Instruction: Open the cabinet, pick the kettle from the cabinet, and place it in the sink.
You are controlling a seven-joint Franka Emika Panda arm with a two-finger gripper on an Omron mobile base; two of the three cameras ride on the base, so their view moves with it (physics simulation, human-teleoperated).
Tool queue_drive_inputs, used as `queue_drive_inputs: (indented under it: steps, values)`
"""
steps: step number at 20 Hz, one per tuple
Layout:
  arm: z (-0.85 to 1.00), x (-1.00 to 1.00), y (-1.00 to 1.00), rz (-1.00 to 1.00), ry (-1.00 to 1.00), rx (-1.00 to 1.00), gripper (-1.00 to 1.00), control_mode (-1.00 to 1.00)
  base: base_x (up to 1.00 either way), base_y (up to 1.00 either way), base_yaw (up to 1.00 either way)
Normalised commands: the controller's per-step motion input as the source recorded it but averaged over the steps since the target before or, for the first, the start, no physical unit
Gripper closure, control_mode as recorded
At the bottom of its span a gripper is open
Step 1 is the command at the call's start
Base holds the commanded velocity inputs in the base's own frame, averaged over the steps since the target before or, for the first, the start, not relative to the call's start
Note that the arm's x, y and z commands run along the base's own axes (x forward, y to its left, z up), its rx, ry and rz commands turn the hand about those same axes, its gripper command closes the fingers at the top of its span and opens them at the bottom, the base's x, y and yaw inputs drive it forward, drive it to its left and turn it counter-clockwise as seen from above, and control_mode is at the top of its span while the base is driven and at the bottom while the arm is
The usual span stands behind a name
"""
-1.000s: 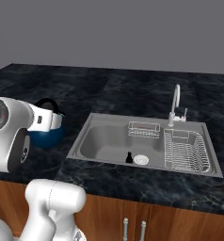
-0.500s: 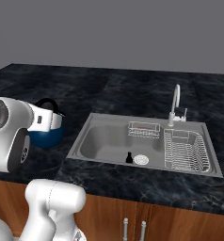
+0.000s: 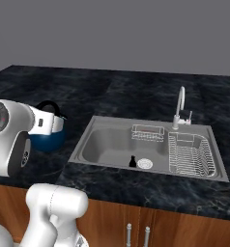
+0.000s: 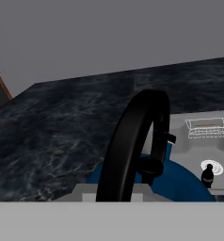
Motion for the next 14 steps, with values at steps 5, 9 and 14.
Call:
queue_drive_inputs:
  steps: [5, 9, 14]
  values:
    - [0.00, 0.00, 0.00, 0.00, 0.00, 0.00, 1.00, -1.00, 0.00, 0.00, 0.00]
    - [0.00, 0.00, 0.00, 0.00, 0.00, 0.00, 1.00, -1.00, 0.00, 0.00, 0.00]
    - [0.00, 0.03, -0.05, -0.01, 0.01, 0.00, 1.00, -1.00, 0.00, 0.00, 0.00]
